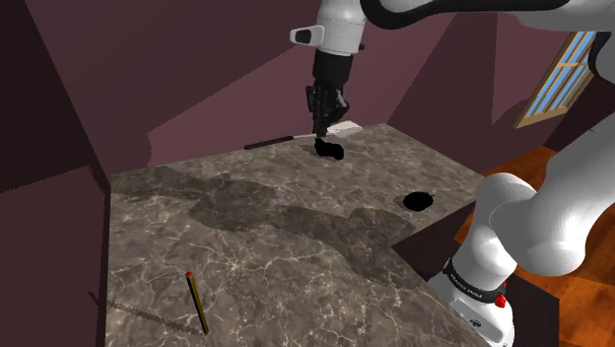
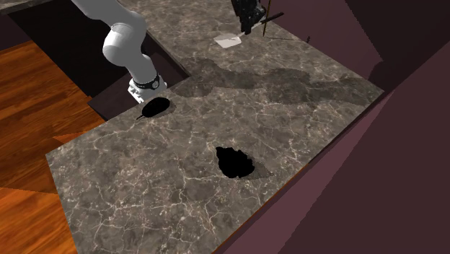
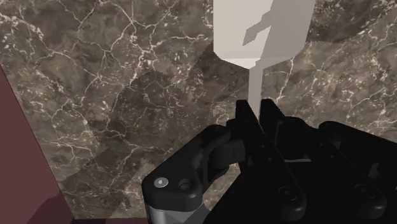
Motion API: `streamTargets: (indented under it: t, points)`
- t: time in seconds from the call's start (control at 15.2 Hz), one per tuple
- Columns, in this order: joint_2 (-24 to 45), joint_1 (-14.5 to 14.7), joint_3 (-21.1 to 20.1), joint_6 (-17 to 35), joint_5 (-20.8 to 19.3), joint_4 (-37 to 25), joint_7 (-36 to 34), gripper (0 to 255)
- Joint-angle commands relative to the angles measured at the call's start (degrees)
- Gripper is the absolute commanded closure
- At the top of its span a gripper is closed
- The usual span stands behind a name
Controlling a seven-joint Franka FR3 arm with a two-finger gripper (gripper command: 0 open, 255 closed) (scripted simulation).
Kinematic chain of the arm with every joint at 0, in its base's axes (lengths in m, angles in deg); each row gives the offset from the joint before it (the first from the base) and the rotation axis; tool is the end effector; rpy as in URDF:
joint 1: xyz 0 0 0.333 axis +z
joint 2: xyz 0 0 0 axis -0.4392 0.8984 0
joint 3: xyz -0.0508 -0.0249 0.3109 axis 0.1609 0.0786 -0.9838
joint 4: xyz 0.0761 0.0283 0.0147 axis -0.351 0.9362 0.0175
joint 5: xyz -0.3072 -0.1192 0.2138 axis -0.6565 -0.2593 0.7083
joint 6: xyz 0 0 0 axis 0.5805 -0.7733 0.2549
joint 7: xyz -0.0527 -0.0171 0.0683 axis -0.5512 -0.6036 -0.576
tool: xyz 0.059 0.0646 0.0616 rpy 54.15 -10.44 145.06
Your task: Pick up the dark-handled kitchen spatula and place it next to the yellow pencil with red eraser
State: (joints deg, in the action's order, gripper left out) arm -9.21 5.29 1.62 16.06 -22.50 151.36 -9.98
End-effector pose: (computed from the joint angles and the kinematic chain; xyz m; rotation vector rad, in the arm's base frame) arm 0.4198 0.1800 0.5877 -2.4889 -1.8594 -0.0771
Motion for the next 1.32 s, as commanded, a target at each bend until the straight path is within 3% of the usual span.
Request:
streamTargets:
  t: [0.0,0.66,1.25]
  points:
    - [0.9,1.1,-1.9,0.0,0.6,-1.0,-2.8,255]
    - [8.9,6.3,-10.6,0.6,2.3,-8.8,-16.3,255]
    - [8.7,6.4,-10.7,7.5,2.4,-1.7,-16.1,255]
